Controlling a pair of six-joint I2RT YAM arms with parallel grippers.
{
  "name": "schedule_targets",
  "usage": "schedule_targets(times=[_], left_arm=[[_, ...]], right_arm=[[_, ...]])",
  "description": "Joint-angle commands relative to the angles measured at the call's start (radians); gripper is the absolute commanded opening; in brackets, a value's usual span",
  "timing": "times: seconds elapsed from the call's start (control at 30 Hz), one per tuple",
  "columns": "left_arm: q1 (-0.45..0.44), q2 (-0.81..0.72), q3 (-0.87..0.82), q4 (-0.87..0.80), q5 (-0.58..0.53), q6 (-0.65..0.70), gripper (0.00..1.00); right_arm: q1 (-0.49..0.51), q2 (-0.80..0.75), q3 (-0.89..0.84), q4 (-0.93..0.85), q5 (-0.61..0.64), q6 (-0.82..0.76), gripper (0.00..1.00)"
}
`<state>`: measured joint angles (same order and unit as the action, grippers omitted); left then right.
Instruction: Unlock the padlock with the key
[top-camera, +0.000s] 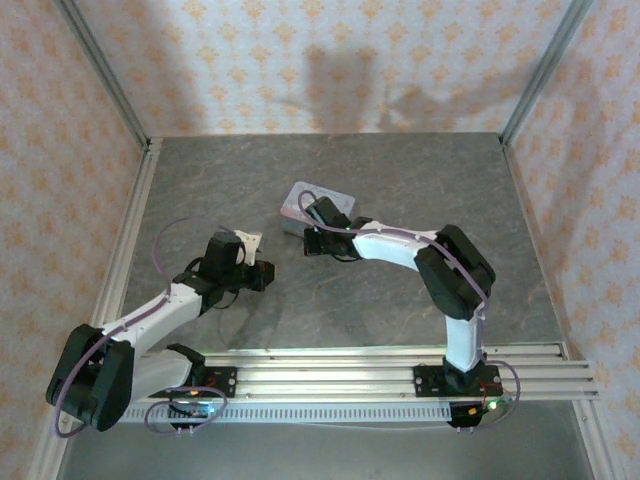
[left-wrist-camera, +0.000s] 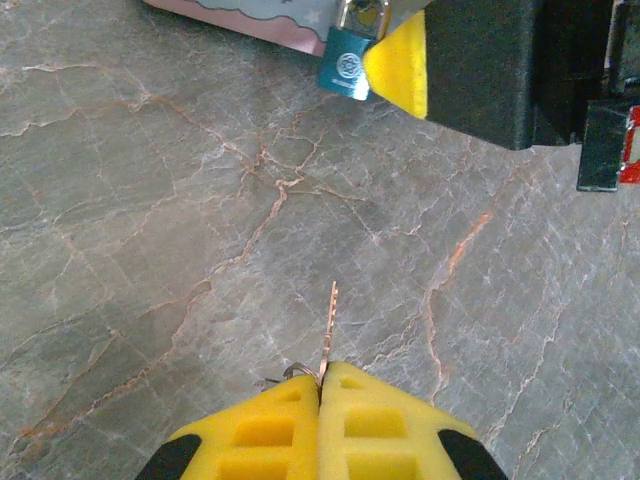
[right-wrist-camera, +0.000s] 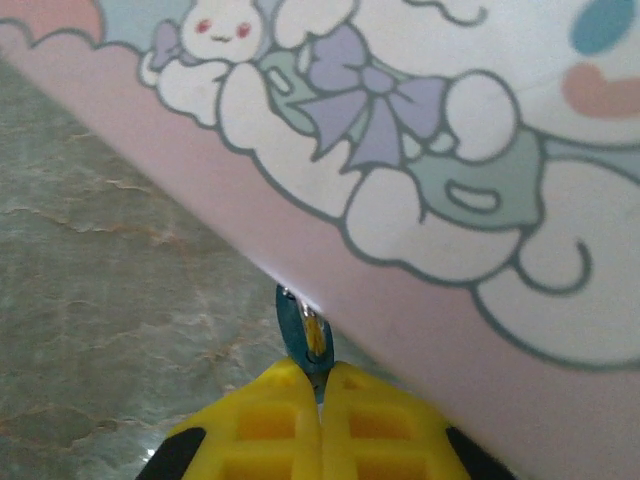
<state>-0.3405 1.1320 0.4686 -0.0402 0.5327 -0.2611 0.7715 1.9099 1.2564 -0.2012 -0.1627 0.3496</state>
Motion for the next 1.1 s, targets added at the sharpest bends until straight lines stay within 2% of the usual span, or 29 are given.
schedule_targets(times=[0.0,0.3,0.57,1.07], left_arm=[[-0.003,-0.004,0.025,-0.004,0.014,0.026,0.0],[-0.003,0.01,0.042,-0.023,-0.004,0.009,0.0],[-0.003,0.026,0.044,-0.017,0.013,0.016,0.0],[-0.003,0.04,0.045,-0.007,0.006,0.034,0.0]], right_arm=[[-0.002,-0.065,-0.009,-0.101,0.153,0.056,0.04],[0.043,-0.074,0.002,-0.137,0.334,0.08,0.27],[0.061,0.008,0.056,-0.124,0.37,0.087,0.41],[0.061,0.156,0.178,-0.152,0.487,0.166,0.46]])
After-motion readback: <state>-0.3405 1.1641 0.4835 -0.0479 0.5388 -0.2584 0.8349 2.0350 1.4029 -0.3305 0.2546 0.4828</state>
